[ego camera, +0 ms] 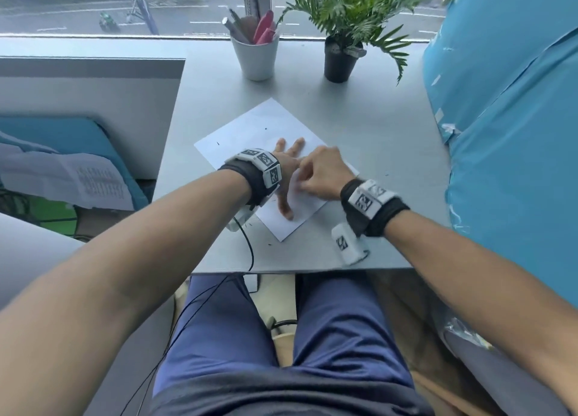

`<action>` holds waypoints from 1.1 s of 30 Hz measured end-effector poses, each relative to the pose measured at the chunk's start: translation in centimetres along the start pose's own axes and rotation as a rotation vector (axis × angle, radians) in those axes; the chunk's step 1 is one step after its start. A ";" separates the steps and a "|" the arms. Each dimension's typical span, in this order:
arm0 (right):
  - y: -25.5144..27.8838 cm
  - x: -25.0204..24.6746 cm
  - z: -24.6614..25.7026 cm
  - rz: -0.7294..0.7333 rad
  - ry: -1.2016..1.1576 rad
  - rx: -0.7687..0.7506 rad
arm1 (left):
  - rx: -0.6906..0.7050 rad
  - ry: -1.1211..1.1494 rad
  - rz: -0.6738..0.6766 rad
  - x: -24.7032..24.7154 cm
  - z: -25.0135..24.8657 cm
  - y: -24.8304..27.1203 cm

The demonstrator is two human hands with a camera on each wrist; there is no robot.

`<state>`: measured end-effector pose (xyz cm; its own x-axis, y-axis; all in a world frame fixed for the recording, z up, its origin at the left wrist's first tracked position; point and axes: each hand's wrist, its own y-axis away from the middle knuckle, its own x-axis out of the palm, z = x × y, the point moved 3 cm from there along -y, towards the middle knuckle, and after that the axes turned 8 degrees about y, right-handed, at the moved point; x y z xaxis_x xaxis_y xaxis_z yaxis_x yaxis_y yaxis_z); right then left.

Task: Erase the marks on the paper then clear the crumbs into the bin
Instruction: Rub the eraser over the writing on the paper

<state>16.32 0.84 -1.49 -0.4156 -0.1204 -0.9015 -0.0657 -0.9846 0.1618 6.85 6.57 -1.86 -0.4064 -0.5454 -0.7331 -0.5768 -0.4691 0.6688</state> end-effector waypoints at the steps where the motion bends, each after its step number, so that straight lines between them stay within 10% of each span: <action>1: 0.5 0.5 0.5 0.033 -0.023 -0.029 | 0.006 -0.006 -0.003 -0.1 -0.1 0.1; 13: -0.6 -2.2 -4.6 -0.135 -0.090 0.201 | 0.089 0.058 -0.012 0.1 2.6 0.6; 22: -0.2 -2.0 -4.2 -0.111 -0.053 0.154 | 0.200 0.309 -0.370 0.8 0.6 -0.8; 33: 0.0 -2.1 -3.1 -0.061 -0.029 0.067 | 0.126 0.183 -0.179 1.0 0.4 -1.4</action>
<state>19.98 0.73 -0.82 -0.4350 -0.0561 -0.8987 -0.1519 -0.9792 0.1347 6.97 6.98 -3.61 -0.1626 -0.5832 -0.7959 -0.7156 -0.4856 0.5021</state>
